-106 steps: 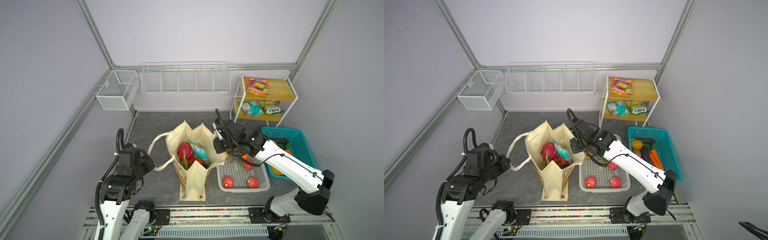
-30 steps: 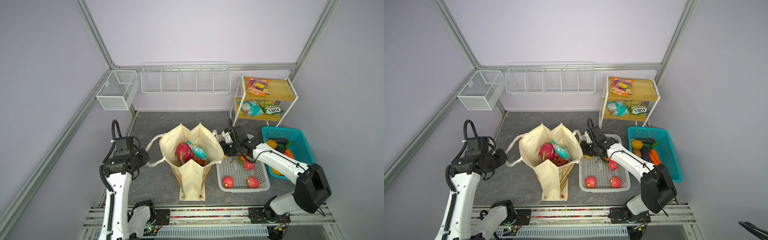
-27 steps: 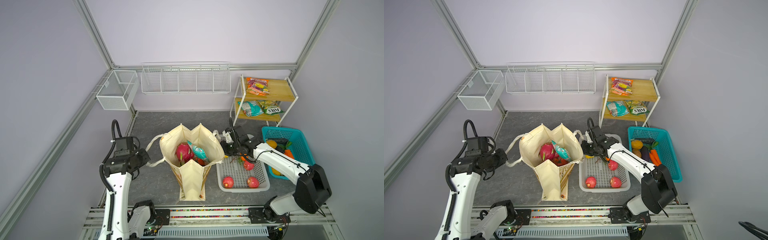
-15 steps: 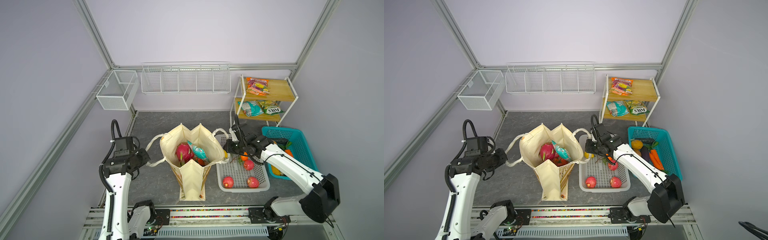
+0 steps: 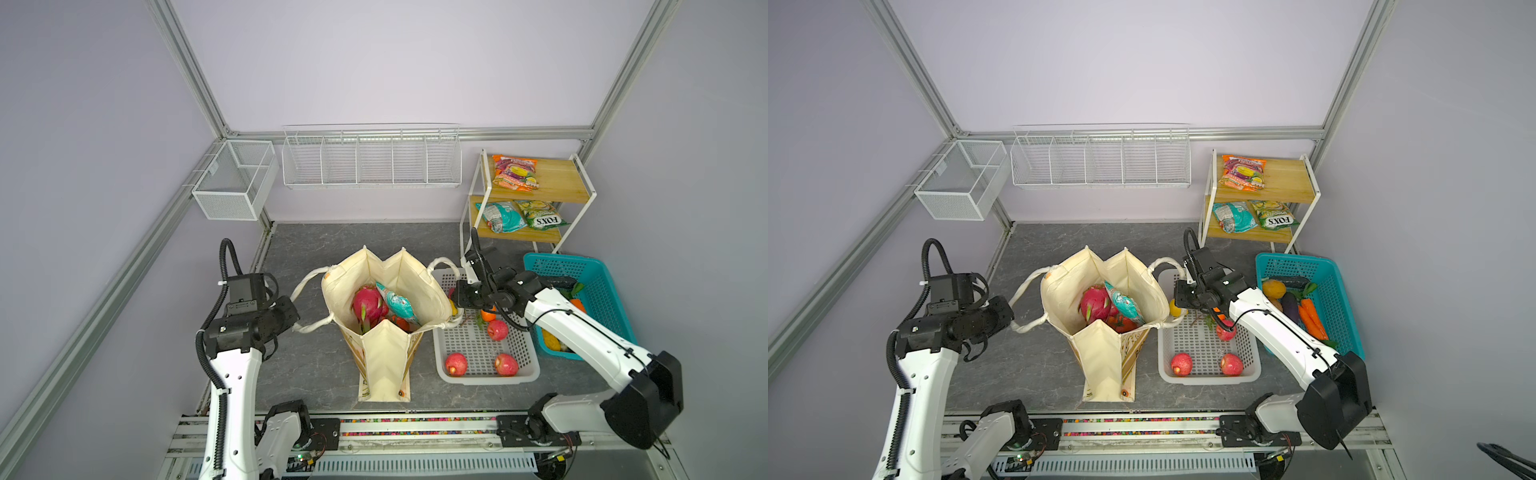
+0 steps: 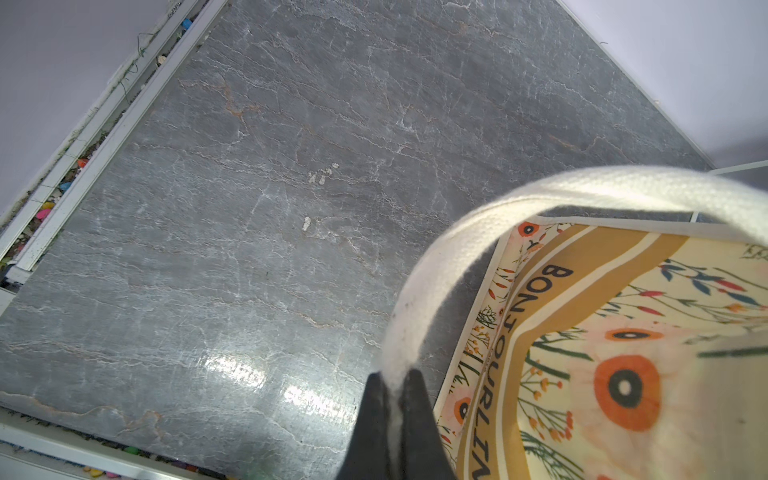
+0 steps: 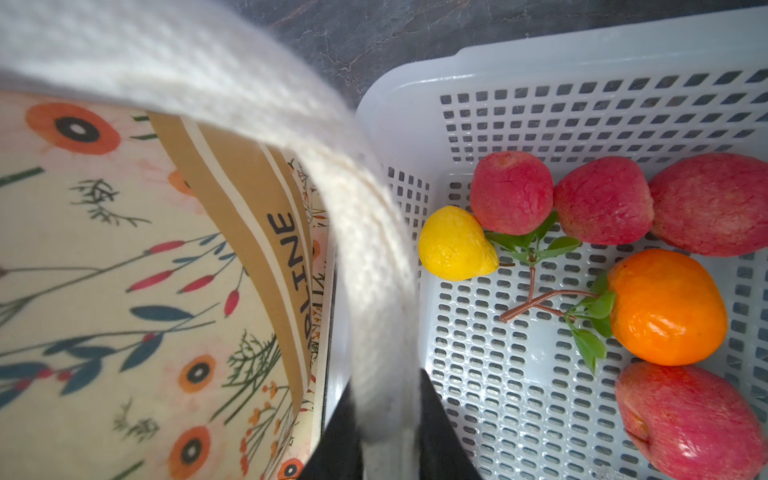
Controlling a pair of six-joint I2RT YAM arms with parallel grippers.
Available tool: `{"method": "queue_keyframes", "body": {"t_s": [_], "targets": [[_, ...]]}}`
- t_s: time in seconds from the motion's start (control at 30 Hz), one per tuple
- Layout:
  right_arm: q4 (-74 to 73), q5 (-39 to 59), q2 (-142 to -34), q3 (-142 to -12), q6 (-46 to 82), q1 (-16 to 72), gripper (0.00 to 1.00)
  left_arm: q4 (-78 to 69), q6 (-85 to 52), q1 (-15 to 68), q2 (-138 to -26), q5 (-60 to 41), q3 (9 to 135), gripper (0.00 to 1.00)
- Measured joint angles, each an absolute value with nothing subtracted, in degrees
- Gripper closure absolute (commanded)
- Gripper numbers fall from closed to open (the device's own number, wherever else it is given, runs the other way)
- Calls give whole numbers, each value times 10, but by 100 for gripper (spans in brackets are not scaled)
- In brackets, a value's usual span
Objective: Place the food into the grocery bag and tie it
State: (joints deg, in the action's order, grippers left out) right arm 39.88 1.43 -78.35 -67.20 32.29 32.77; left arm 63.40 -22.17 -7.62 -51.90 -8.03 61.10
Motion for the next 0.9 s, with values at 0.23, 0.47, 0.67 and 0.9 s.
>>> {"method": "queue_keyframes", "body": {"t_s": [0.23,0.47,0.67,0.9], "targets": [[378,27,-835,-680,314,325,75,635,-220,-76,-519,-85,613,100],[361,39,-853,-680,312,324,63,644,-218,-76,-519,-86,620,100],[353,41,-868,-696,310,322,58,647,-218,-76,-519,-86,624,100],[352,41,-888,-731,304,309,61,648,-218,-76,-519,-86,624,100]]}}
